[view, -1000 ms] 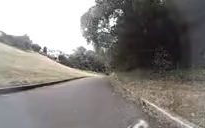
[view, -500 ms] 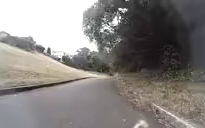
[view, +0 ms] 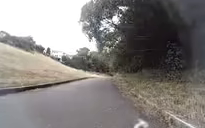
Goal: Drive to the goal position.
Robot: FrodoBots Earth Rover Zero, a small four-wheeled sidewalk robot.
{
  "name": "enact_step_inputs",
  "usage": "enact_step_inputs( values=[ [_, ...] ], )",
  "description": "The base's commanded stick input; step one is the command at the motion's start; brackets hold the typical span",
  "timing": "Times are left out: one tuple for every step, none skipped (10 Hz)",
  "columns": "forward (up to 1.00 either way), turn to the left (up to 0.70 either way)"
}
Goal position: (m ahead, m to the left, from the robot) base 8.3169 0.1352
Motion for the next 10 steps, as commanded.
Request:
enact_step_inputs(
  values=[
    [0.7, 0.07],
    [0.7, 0.01],
    [0.7, 0.0],
    [0.7, 0.0],
    [0.7, 0.0],
    [0.7, 0.0],
    [0.7, 0.0],
    [0.7, 0.0],
    [0.7, 0.0],
    [0.7, 0.0]
  ],
)
